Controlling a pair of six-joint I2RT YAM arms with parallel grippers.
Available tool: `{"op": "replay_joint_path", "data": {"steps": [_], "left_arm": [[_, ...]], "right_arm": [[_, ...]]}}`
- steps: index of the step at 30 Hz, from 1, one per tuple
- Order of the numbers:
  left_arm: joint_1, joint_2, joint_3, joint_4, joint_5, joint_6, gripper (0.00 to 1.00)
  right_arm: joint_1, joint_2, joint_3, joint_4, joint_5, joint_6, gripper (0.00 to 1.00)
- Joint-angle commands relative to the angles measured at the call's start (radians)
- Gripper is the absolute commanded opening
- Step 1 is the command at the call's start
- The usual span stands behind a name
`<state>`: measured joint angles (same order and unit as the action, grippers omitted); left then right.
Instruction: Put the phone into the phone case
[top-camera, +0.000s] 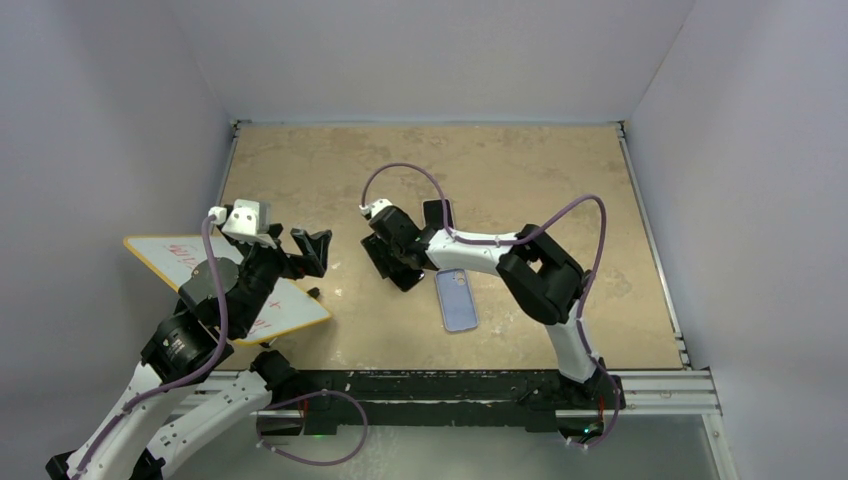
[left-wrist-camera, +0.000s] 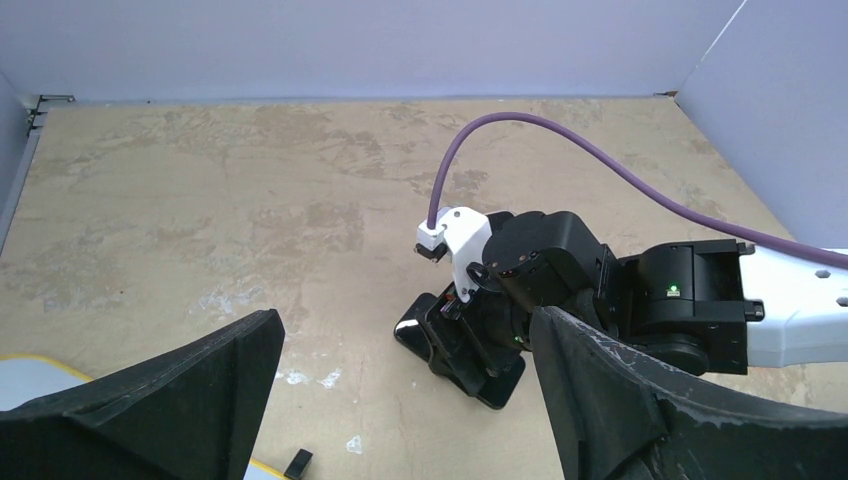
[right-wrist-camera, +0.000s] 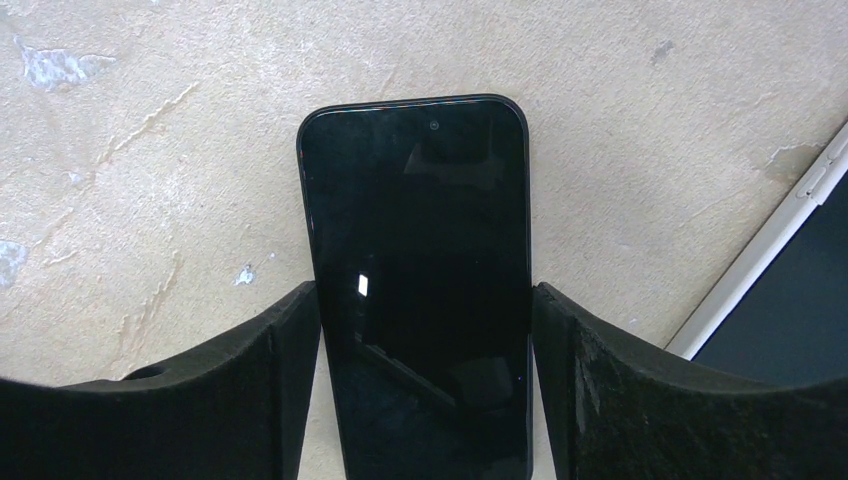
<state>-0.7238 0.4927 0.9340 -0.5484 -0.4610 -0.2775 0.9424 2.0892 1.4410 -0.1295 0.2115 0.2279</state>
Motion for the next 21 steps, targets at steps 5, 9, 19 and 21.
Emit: {"op": "replay_joint_path", "data": {"steps": [5,9,19,21], "left_arm": [[0.002,0.001,-0.002,0.011,-0.007,-0.017,1.0],[0.003,0.002,-0.004,0.01,-0.007,-0.02,1.0],[0.002,0.011,-0.004,0.013,-0.005,-0.02,1.0],[0.002,0.014,-0.004,0.013,-0.005,-0.018,1.0]], "right_arm": [[0.004,-0.108,-0.081,0.0,-0.022,0.087,0.45],[0.004,-0.164,-0.137,0.022,-0.019,0.127,0.42],[0.016,-0.314,-0.243,0.048,-0.02,0.196,0.4],[0.016,-0.337,-0.258,0.046,-0.012,0.21,0.39]]}}
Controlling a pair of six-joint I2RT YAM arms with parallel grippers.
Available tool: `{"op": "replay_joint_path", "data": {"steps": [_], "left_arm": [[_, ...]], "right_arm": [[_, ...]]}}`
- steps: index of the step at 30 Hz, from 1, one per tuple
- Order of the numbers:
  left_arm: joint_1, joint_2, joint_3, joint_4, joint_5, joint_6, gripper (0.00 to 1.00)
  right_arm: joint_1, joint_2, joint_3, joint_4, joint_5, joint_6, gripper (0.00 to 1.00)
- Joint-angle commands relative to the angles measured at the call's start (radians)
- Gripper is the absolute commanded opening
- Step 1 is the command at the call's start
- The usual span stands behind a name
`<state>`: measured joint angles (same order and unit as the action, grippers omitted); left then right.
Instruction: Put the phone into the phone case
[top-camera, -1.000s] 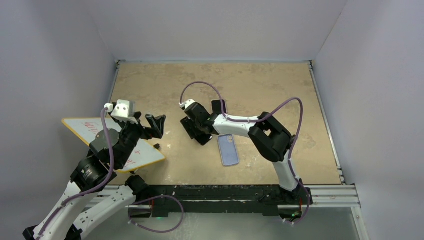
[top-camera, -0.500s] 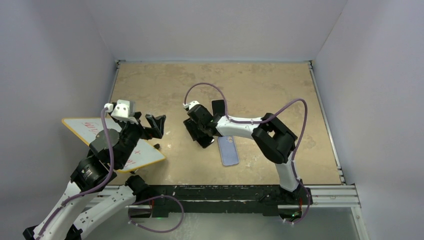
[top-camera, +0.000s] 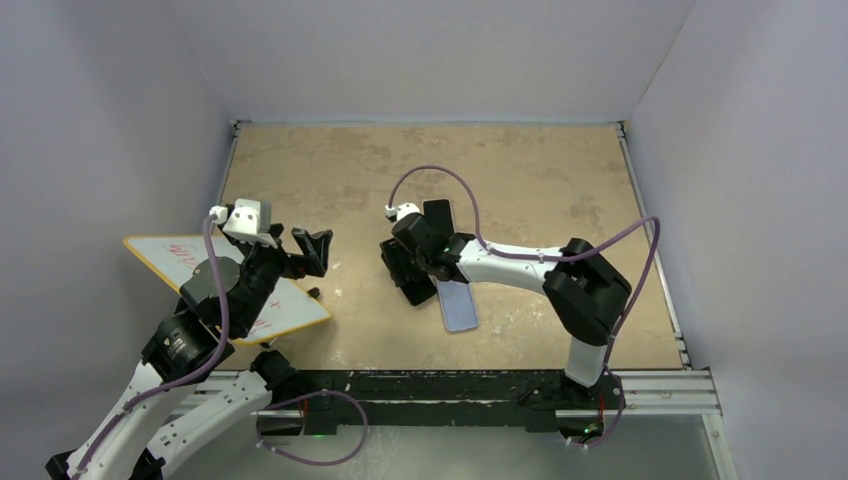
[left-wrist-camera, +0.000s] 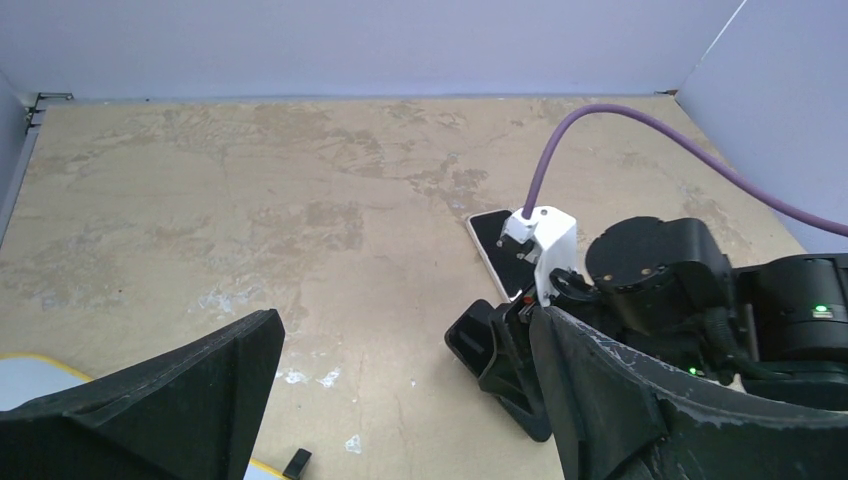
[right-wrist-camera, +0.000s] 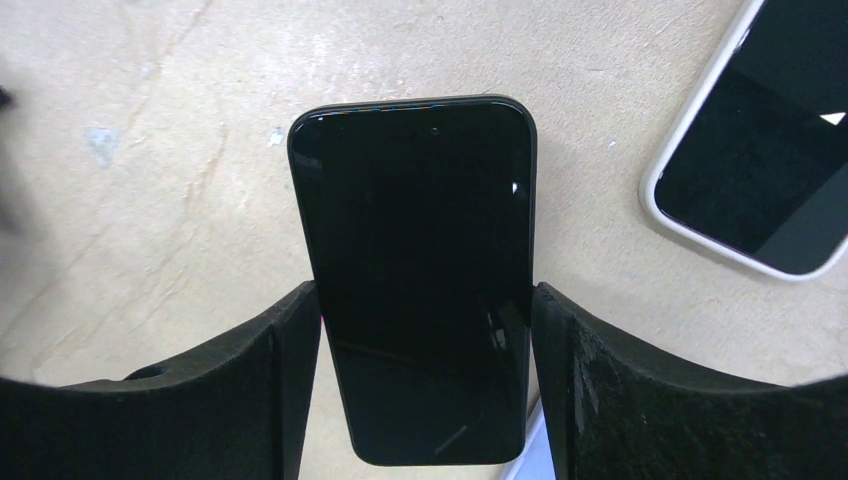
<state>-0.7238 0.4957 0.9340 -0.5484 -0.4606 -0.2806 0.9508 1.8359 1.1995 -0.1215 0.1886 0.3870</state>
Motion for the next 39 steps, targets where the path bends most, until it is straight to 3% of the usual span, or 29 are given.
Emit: {"op": "replay_joint_path", "data": {"steps": [1,7,17,29,39], "left_arm": [[0.003,0.012,-0.003,0.012,-0.005,-0.014,1.0],[0.003,0.009,-0.003,0.011,-0.005,-0.014,1.0],[0.003,0.015,-0.004,0.013,0.0,-0.012,1.0],[0.003,0.099,0.011,0.0,0.048,-0.005,1.0],[0.003,0.081,-0.003,0.024,0.068,0.004,1.0]], "right_arm": [[0.008,-0.093,-0.024,0.038,0.015,0.057,0.38],[0.008,-0.13,-0.032,0.006,0.009,0.091,0.37],[0.008,-0.245,-0.068,-0.197,0.119,0.248,0.36],[0.008,-0.331,-0.194,-0.239,0.204,0.359,0.36],[0.004,-0.334,-0.251,-0.223,0.242,0.366,0.38]]}}
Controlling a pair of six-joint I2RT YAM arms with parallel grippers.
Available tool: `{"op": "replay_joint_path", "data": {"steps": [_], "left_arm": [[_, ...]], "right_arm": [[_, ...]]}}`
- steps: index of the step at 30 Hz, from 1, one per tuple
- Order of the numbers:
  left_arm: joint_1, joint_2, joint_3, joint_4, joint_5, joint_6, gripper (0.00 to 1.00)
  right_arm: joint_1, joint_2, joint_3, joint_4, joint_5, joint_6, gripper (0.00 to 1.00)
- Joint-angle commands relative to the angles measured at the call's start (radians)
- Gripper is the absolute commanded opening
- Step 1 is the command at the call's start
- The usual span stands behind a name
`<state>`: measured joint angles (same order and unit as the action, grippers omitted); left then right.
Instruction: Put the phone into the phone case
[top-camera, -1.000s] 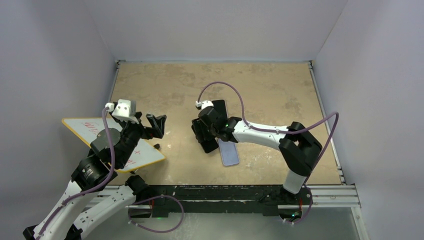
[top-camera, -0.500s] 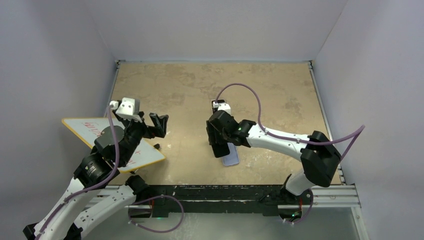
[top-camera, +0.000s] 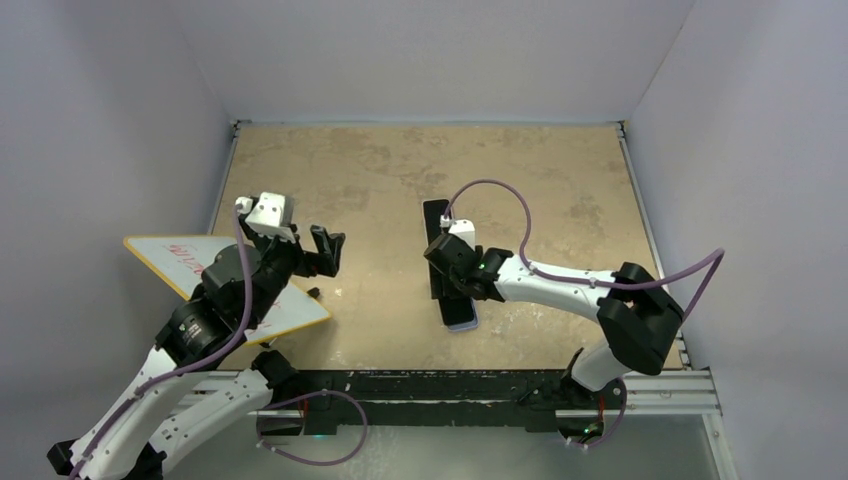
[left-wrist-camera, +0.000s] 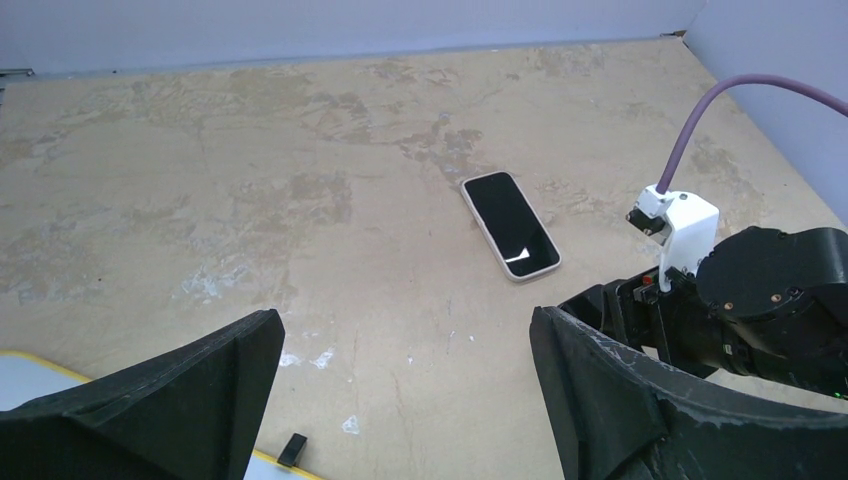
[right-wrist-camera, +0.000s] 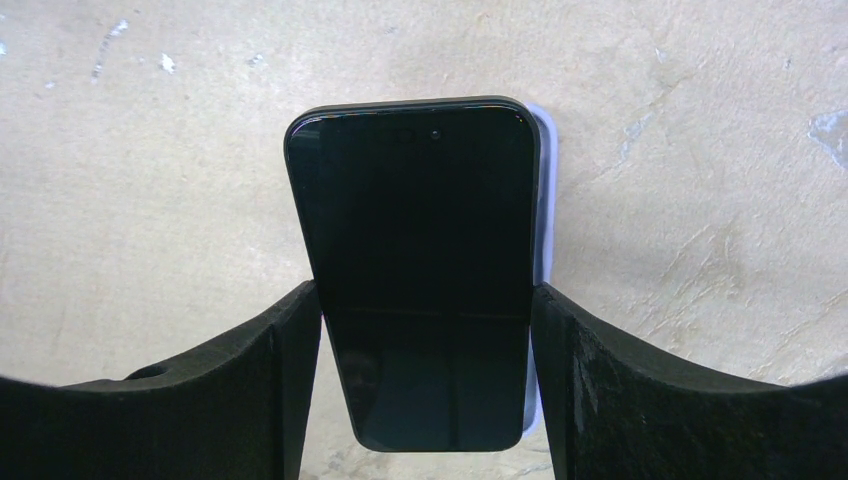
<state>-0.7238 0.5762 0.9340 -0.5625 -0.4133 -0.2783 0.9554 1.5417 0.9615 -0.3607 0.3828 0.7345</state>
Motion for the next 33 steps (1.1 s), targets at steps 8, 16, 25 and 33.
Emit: {"op": "replay_joint_path", "data": {"steps": [8,16,25,33], "left_arm": [[0.002,0.001,0.001,0.034,0.019,0.001,1.0],[0.003,0.002,-0.002,0.035,0.014,-0.003,1.0],[0.002,-0.006,0.001,0.026,0.015,-0.013,1.0],[0.003,0.013,0.011,0.031,0.039,-0.031,1.0]], "right_arm": [[-0.006,-0.007,-0.036,0.04,0.048,-0.026,0.44],[-0.008,0.003,-0.046,0.04,0.018,-0.026,0.59],[-0.008,-0.009,-0.076,0.024,0.033,-0.039,0.82],[-0.014,-0.09,-0.056,0.009,0.041,-0.076,0.91]]}}
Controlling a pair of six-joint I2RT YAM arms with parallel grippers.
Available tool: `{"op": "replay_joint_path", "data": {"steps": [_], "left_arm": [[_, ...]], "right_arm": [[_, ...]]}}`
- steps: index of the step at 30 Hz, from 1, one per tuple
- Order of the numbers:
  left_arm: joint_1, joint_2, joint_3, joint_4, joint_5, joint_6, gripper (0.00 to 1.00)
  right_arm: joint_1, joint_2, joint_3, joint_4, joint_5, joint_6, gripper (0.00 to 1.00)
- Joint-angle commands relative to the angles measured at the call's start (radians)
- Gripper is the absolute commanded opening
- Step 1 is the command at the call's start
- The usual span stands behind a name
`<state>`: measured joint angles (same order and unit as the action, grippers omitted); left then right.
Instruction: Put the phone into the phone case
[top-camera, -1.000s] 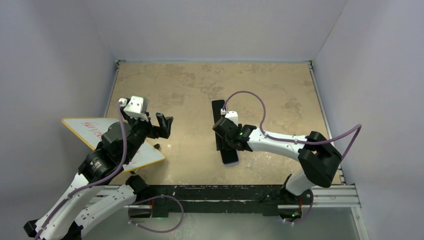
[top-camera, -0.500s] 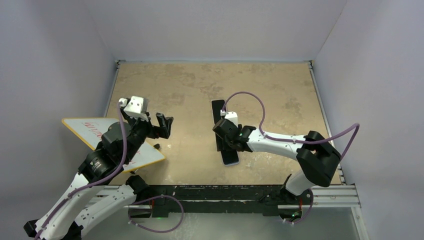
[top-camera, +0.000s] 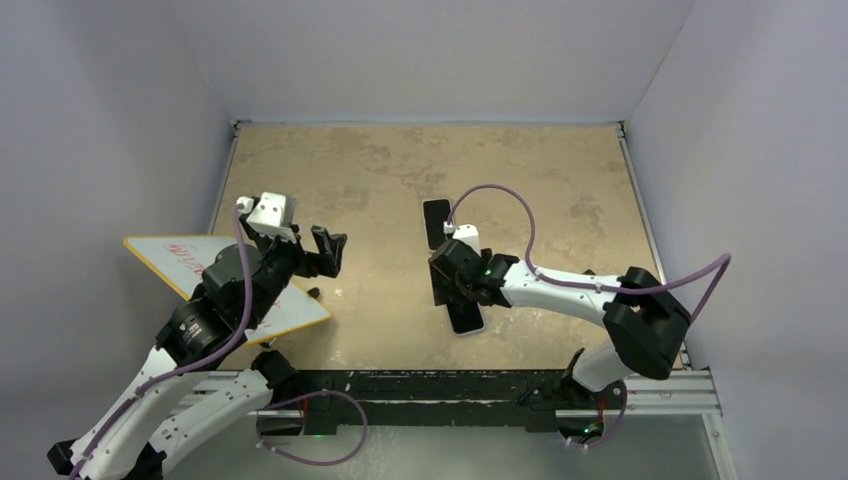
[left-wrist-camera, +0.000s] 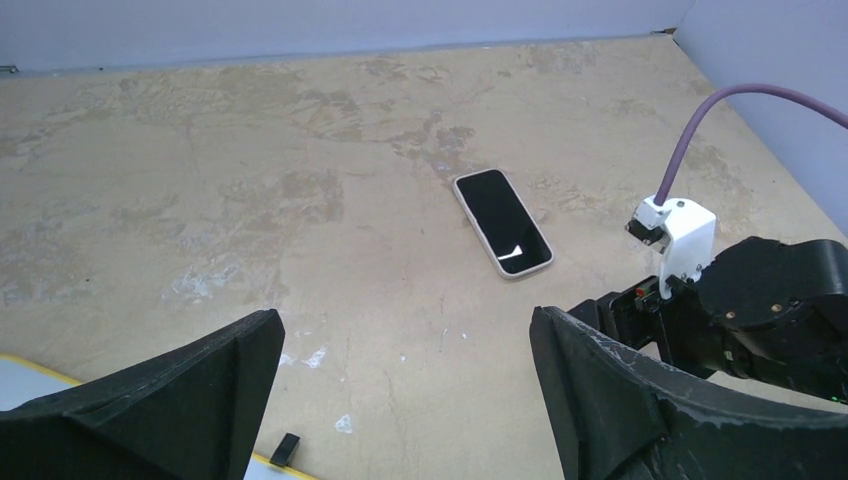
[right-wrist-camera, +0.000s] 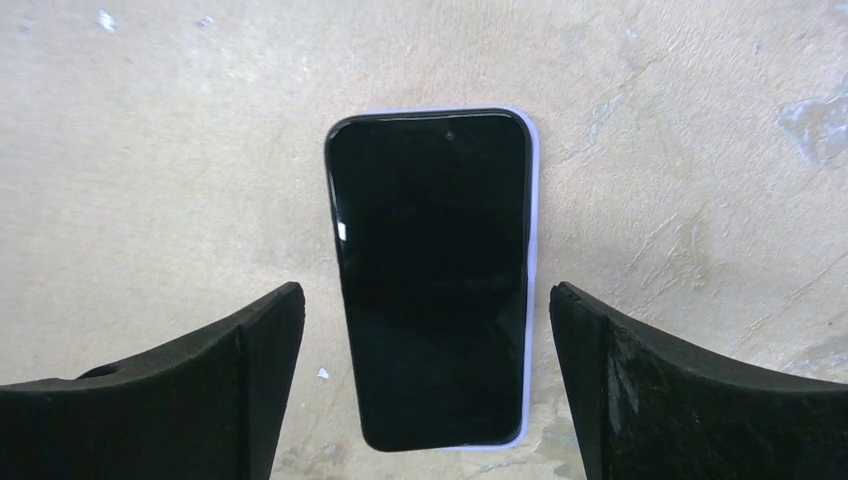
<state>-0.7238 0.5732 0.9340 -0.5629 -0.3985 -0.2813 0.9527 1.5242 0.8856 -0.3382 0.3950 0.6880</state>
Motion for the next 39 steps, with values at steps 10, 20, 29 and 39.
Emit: {"op": "replay_joint_path", "data": {"steps": [10,20,29,39], "left_arm": [[0.003,0.23,0.057,-0.02,0.177,-0.198,0.98],[0.002,0.524,0.062,0.019,0.388,-0.312,0.92],[0.003,0.694,-0.033,0.215,0.558,-0.419,0.77],[0.002,0.896,-0.071,0.385,0.614,-0.482,0.6]], "right_arm": [[-0.187,-0.242,-0.129,0.156,-0.28,-0.123,0.84],[-0.294,-0.335,-0.255,0.244,-0.422,-0.133,0.82],[-0.418,-0.355,-0.382,0.418,-0.647,-0.068,0.69],[-0.44,-0.259,-0.449,0.566,-0.713,-0.02,0.6]]}}
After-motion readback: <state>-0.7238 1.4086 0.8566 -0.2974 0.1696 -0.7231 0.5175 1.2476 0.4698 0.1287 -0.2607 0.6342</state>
